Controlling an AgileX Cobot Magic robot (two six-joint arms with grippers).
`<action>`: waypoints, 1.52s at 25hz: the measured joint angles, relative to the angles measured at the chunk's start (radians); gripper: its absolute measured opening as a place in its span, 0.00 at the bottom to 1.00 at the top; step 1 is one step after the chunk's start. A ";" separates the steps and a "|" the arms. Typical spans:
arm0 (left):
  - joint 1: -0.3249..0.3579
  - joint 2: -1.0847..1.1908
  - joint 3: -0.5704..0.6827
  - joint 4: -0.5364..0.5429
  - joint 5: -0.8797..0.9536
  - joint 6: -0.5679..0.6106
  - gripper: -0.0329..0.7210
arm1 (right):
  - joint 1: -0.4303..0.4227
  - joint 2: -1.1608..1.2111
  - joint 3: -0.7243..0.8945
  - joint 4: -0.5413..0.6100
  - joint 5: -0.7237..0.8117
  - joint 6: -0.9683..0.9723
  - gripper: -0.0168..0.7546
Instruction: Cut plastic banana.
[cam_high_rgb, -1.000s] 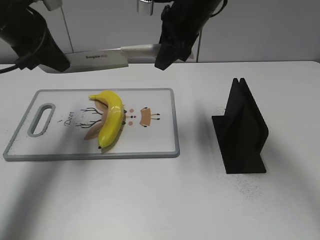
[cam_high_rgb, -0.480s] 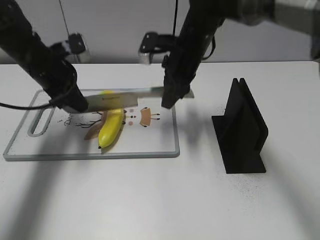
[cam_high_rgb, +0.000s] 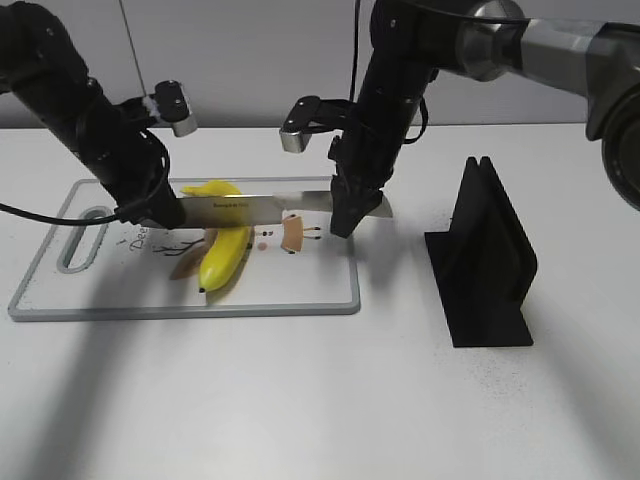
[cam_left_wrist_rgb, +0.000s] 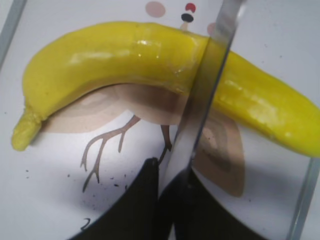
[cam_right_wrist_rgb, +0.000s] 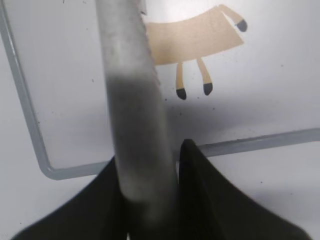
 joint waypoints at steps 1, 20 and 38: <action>-0.003 -0.007 0.005 0.000 -0.014 -0.002 0.14 | 0.000 -0.004 -0.002 -0.008 0.000 0.003 0.30; -0.008 -0.257 0.016 0.008 0.065 -0.040 0.20 | 0.002 -0.180 -0.043 -0.017 0.003 -0.030 0.32; 0.010 -0.340 -0.157 0.021 0.025 -0.486 0.86 | 0.004 -0.224 -0.043 -0.014 -0.006 0.023 0.23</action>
